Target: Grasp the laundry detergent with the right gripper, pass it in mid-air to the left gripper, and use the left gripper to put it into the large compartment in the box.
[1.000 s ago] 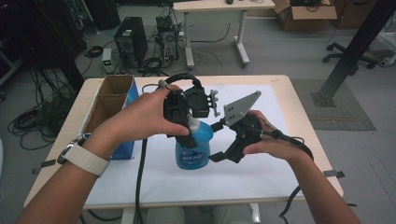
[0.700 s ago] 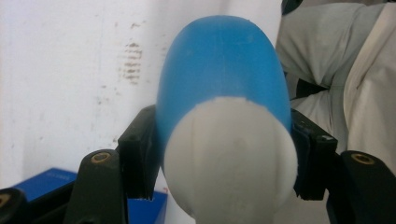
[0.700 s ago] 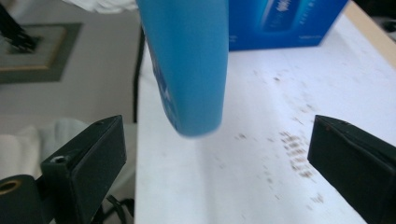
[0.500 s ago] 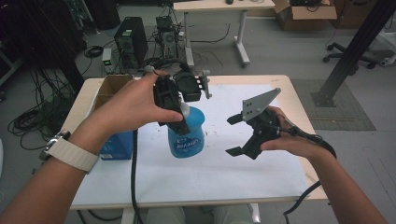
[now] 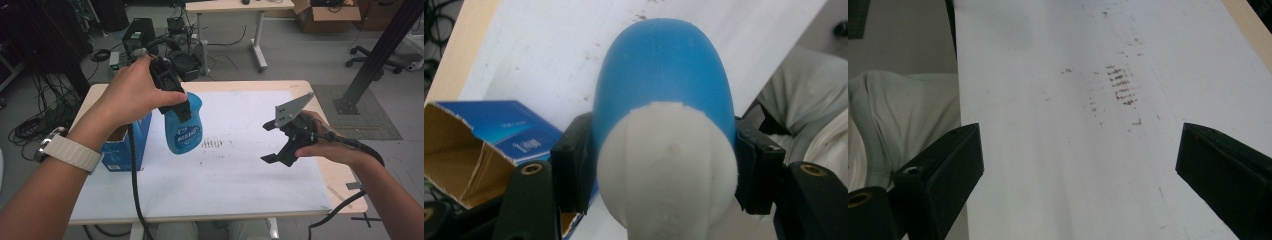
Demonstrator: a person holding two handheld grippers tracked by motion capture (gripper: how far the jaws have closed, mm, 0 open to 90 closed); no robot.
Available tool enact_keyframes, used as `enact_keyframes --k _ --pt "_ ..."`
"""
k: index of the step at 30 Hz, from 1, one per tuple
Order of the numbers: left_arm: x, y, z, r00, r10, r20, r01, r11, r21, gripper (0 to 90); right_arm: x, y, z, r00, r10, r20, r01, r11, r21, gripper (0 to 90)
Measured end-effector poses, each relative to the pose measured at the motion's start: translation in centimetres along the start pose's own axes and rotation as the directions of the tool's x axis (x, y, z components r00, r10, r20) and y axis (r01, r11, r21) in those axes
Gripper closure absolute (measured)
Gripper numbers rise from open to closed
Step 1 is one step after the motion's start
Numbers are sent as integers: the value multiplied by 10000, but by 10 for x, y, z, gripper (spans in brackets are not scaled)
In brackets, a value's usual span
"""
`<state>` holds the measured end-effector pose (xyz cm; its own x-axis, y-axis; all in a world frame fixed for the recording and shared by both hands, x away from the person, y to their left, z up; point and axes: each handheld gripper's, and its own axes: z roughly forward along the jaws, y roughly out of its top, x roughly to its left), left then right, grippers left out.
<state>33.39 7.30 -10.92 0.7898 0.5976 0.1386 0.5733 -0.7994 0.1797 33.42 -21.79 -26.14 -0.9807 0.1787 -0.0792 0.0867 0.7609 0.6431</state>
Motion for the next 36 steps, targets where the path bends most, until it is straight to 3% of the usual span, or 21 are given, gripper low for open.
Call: enact_keyframes --k 3,8,17,23,26,27,28,31,36 --pt "8 -1 -2 9982 -603 -59 603 9982 -26 379 -3 -6 -2 9999 -81 127 77 9997 242 50" --pt "23 -4 -10 9873 -1563 -270 1560 9877 -109 379 -6 -13 -6 9994 96 324 -111 9989 464 31" --pt "50 -14 -33 9581 -2809 -556 2796 9597 -294 379 -9 -23 -12 9976 338 611 -397 9944 983 29" --pt "68 -22 -51 9141 -3929 -999 3922 9195 -272 380 -9 -32 -11 9967 457 666 -526 9930 1056 32" --pt "76 -27 -57 8943 -4293 -1264 4297 9026 -255 380 -8 -36 -9 9963 596 625 -648 9942 855 34" --pt "78 -30 -58 8840 -4491 -1299 4494 8929 -290 380 -8 -37 -8 9961 616 625 -672 9936 909 34" --pt "81 -32 -59 8782 -4593 -1336 4605 8873 -233 380 -7 -38 -7 9965 589 595 -647 9928 1010 37" --pt "90 -42 -60 8472 -5147 -1316 5150 8565 -344 380 -6 -39 -6 9967 490 644 -565 9913 1192 41" --pt "102 -59 -60 8002 -5842 -1358 5833 8107 -503 381 -9 -40 -7 9920 532 1145 -642 9934 946 47"
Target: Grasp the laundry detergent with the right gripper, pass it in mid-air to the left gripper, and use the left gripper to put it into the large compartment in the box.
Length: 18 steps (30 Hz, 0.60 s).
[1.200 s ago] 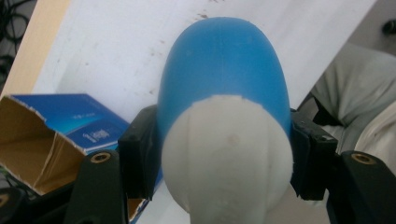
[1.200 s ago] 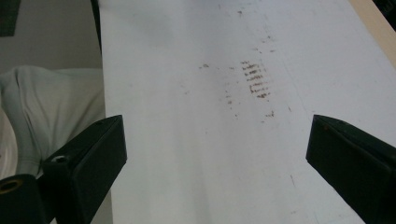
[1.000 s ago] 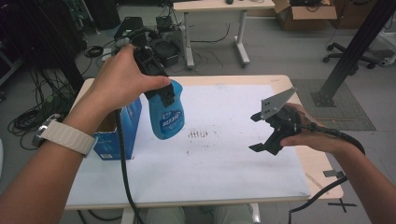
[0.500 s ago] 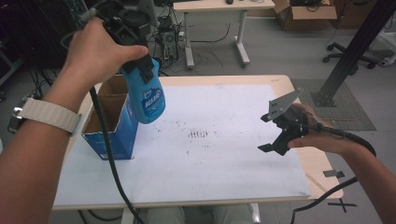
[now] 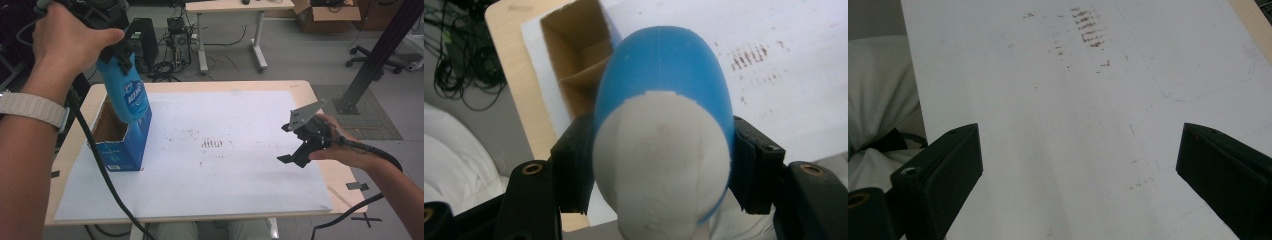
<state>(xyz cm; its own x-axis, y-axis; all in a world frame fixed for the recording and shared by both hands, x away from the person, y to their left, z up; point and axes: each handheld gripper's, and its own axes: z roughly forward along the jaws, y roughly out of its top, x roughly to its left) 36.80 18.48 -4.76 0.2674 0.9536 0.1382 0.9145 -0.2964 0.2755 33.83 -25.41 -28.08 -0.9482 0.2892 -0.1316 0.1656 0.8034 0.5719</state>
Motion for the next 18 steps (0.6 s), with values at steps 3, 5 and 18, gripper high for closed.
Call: enact_keyframes --k 3,5,18 --pt "11 -3 2 9990 -445 -105 446 9990 52 381 0 -2 5 10000 52 10 -52 10000 38 49" --pt "17 -5 4 9977 -633 -234 633 9980 28 381 0 -3 7 10000 49 -31 -49 10000 21 52" --pt "39 -7 28 9885 -1343 -702 1328 9908 -261 383 -3 -3 9 9998 178 127 -177 9998 -98 56"
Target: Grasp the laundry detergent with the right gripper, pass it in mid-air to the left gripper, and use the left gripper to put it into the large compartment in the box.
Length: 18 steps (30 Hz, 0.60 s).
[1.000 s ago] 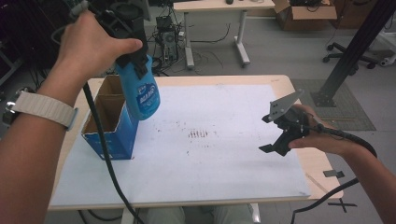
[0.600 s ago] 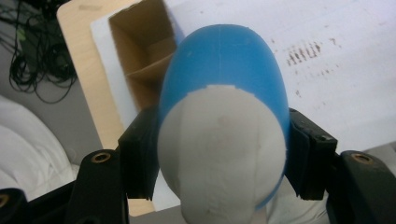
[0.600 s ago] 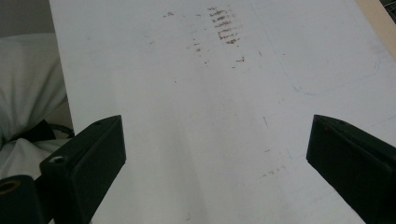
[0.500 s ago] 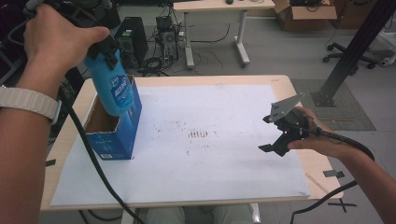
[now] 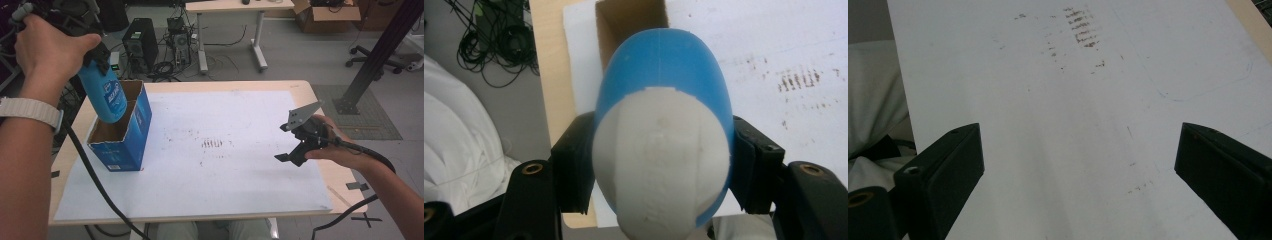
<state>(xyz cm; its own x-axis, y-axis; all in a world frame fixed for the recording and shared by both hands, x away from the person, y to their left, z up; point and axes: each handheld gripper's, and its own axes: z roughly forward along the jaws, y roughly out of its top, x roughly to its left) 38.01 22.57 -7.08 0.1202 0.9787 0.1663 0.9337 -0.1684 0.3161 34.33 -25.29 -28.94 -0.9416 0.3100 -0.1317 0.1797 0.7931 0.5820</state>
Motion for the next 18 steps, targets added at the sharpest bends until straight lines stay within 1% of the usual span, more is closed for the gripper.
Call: enact_keyframes --k 7,9,11,14,18 --pt "9 -2 24 9999 -151 25 151 9999 70 382 -1 -3 -1 9999 82 116 -81 10000 -38 59" --pt "11 -4 31 9998 -205 39 205 9998 30 382 -1 -4 -1 9998 142 102 -142 9999 -25 59" --pt "12 -6 39 9998 -187 49 186 9997 163 382 -2 -4 0 9998 157 84 -157 9999 -25 59" --pt "15 -9 50 9996 -296 37 296 9995 99 382 -2 -3 2 9998 176 51 -176 9998 -32 60" --pt "16 -12 65 9996 -284 -26 284 9996 75 382 -2 -1 3 9997 250 -23 -250 9997 -44 60"
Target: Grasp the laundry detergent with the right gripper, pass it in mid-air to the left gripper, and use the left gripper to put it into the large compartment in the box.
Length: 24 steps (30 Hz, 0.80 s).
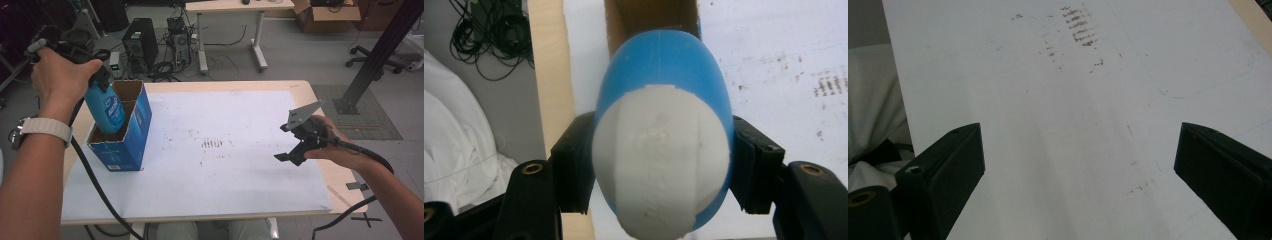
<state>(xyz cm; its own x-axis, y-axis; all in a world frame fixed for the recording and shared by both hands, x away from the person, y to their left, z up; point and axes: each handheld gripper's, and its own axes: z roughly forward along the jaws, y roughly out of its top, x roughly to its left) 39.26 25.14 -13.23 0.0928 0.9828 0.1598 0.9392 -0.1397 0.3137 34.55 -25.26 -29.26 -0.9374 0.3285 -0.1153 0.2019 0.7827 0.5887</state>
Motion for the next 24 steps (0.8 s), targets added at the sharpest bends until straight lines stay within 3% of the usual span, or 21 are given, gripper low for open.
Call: enact_keyframes --k 8,16,24 --pt "1 -3 23 9998 2 212 -4 10000 72 382 -1 1 2 9999 125 -38 -125 9999 -23 60" --pt "-1 -6 41 10000 47 32 -47 9999 -150 382 -1 0 6 9997 207 -92 -206 9997 86 60" --pt "-2 -11 61 9999 116 -2 -116 9999 -73 382 -2 -1 6 9995 290 -120 -290 9996 31 60"
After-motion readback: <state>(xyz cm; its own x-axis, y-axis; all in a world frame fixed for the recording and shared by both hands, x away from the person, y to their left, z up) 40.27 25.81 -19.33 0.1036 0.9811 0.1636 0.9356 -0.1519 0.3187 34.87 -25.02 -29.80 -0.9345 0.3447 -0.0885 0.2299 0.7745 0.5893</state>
